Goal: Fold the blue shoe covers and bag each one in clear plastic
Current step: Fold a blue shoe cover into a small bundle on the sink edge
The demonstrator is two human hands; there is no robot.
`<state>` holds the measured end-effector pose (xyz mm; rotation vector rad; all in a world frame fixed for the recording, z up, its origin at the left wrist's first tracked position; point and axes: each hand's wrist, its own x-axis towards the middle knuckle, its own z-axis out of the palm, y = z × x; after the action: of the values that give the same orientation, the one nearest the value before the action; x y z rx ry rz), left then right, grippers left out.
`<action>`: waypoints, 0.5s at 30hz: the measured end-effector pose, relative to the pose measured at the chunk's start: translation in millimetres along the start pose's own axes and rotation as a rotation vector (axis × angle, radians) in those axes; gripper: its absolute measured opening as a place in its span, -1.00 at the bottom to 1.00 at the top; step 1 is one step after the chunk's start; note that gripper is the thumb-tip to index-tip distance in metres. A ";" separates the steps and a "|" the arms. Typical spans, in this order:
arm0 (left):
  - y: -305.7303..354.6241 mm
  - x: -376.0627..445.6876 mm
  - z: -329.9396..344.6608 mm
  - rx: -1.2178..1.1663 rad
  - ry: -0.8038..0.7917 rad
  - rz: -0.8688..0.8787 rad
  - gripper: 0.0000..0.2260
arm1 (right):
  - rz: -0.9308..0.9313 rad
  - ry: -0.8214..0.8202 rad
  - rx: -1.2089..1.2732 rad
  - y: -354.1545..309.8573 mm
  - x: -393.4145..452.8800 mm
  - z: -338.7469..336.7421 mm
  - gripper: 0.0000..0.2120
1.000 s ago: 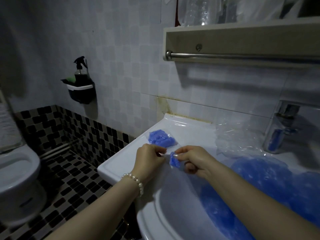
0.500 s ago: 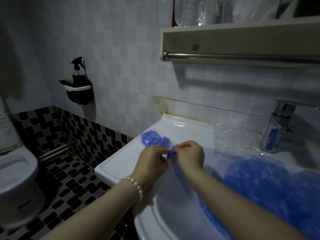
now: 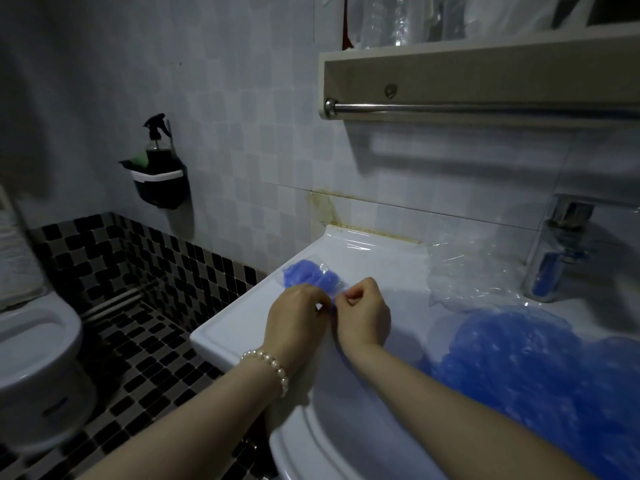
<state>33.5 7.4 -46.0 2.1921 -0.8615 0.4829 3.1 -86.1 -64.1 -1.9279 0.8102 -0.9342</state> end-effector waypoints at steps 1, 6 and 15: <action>-0.4 0.1 -1.1 -0.003 0.007 -0.060 -0.92 | -0.010 -0.010 0.003 1.4 -0.1 -0.6 -0.81; -5.7 3.2 -1.4 -0.006 0.007 -0.153 -0.92 | -0.275 -0.133 -0.146 9.6 9.1 -14.4 -0.73; -13.6 7.4 2.1 0.071 -0.020 -0.068 -0.85 | -0.913 -0.169 -0.308 29.5 35.8 -26.2 -0.90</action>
<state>48.5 9.7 -49.9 2.2869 -0.7881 0.4653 -5.9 -138.4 -68.9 -2.6654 -0.0885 -1.1702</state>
